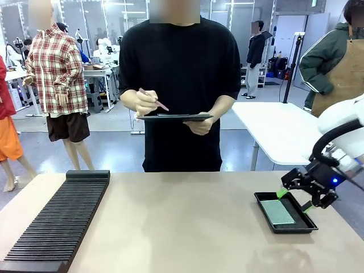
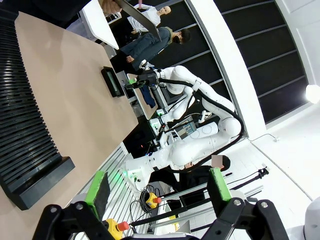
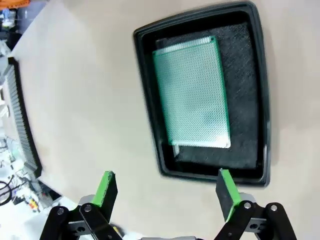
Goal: Inspect the PCB.
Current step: Place the Blank PCB in the ESD tray.
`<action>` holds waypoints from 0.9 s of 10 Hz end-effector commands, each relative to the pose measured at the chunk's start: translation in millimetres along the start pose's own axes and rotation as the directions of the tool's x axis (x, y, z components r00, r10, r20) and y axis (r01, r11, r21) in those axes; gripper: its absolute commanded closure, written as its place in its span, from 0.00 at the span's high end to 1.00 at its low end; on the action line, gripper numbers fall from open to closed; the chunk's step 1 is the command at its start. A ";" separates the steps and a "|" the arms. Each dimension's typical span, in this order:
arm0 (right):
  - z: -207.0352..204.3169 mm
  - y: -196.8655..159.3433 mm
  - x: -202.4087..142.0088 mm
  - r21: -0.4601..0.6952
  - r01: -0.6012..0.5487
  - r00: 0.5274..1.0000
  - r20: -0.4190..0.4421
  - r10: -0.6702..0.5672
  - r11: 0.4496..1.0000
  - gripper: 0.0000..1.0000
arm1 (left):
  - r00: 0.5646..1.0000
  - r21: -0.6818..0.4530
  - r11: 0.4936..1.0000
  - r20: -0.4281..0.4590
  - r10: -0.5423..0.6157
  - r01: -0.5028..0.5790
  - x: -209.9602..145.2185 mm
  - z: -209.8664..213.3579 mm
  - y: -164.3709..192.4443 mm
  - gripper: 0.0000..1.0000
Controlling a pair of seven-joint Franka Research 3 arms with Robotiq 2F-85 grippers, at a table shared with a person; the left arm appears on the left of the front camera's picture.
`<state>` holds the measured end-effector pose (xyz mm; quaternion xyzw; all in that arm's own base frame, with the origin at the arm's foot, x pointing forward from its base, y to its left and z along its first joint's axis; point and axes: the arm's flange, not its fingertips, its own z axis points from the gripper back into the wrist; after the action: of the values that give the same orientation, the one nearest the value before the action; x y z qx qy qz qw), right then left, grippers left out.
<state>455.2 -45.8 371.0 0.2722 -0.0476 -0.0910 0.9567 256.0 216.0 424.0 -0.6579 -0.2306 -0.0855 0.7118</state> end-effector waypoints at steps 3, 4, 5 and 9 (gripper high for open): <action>119.8 17.0 -44.4 0.274 0.060 0.994 -0.102 -0.033 0.960 1.00 | 1.000 0.011 1.000 -0.004 0.001 -0.001 -0.7 -0.1 -3.2 1.00; 146.0 5.5 -57.4 0.364 0.069 0.993 -0.114 -0.029 0.929 1.00 | 1.000 0.011 1.000 -0.004 0.001 -0.001 -0.7 -0.1 -3.2 1.00; 166.2 -11.5 -69.5 0.458 0.079 0.992 -0.122 -0.025 0.885 1.00 | 1.000 0.011 1.000 -0.004 0.001 -0.001 -0.7 -0.1 -3.2 1.00; 185.7 -80.8 -126.9 0.740 0.049 0.991 -0.119 0.059 0.671 1.00 | 1.000 0.011 1.000 -0.004 0.001 -0.001 -0.7 -0.1 -3.2 1.00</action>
<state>292.2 -176.9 496.2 0.6148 -0.0182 -0.0607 0.7861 255.8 216.1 424.1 -0.6578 -0.2309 -0.0854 0.7119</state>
